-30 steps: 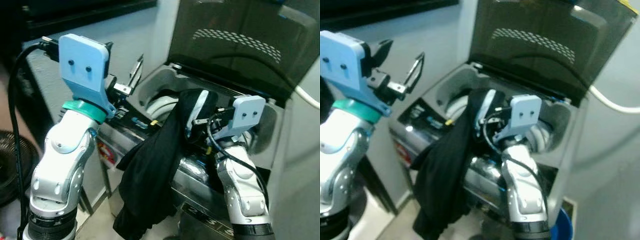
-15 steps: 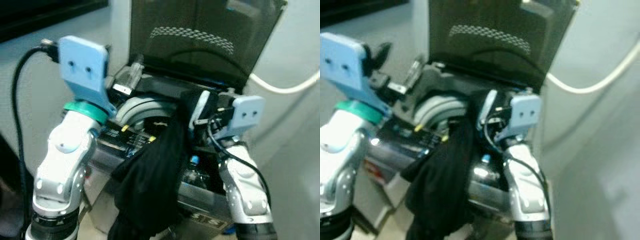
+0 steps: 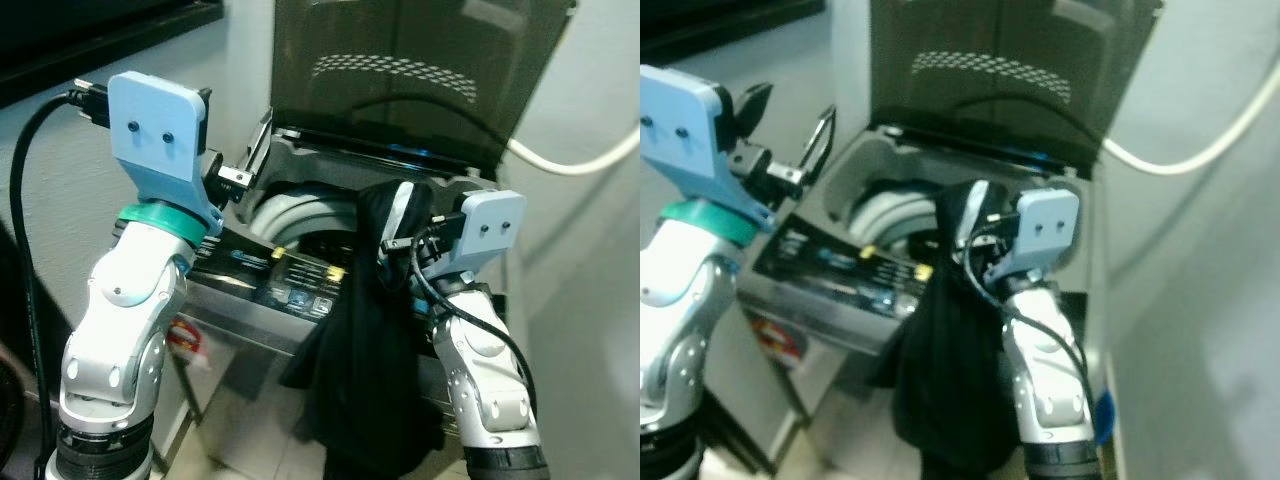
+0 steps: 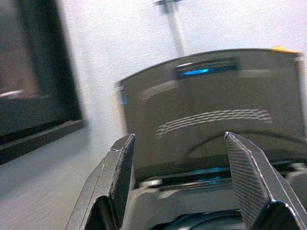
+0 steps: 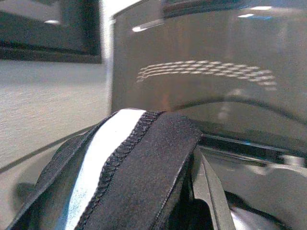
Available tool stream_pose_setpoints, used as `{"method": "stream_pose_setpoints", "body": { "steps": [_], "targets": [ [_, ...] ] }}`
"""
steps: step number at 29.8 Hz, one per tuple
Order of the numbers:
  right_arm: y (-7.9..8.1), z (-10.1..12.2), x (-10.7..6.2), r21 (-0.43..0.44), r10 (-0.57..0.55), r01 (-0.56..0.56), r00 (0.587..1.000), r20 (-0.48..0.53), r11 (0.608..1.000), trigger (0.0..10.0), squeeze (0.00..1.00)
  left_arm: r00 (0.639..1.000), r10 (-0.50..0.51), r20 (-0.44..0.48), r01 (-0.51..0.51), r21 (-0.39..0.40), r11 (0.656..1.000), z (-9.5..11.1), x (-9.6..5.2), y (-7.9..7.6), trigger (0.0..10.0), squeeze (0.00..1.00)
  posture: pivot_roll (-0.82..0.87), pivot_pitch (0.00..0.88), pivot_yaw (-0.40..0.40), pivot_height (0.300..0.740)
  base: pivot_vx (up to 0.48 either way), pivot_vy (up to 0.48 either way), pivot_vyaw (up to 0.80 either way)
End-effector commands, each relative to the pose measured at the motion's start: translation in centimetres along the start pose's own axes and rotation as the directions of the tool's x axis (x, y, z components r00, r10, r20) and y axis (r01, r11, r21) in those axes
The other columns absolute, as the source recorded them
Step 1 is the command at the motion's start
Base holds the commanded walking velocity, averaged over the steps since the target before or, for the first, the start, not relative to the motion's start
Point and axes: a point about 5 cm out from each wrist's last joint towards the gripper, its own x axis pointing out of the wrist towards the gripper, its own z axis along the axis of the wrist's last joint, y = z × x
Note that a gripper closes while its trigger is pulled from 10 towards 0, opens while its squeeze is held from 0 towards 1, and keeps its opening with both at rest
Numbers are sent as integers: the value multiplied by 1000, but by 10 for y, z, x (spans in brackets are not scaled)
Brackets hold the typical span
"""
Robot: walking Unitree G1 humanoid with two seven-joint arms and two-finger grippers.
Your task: Clothes washing
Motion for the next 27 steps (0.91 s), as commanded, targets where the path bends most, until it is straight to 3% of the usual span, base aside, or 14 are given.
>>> {"method": "stream_pose_setpoints", "body": {
  "steps": [1, 14, 20, 27],
  "targets": [
    [-5, 2, -1, 1, -16, 16, 1000, 6, 1000, 10000, 0, 1000, -18, -4, 18, 0, 1000, -1, 0, -4, 10000, 0, 74, 12, -13, 740, 0, 0, -800],
    [-5, 2, 0, -5, -12, 12, 1000, 6, 1000, 10000, 0, 1000, -16, -7, 16, -2, 1000, -2, -1, -4, 10000, 0, 73, 9, -16, 740, 0, 0, -800],
    [-5, 2, 0, -12, -11, 11, 1000, 6, 1000, 10000, 0, 1000, -14, -9, 14, -5, 1000, -3, -1, -4, 10000, 0, 74, 8, -17, 740, 0, 0, 0],
    [-4, 1, 0, -13, -8, 8, 1000, 1, 1000, 10000, 0, 1000, -9, -16, 9, -9, 1000, -4, -1, -4, 10000, 0, 74, 10, -17, 740, 0, 463, 0]
  ]
}}
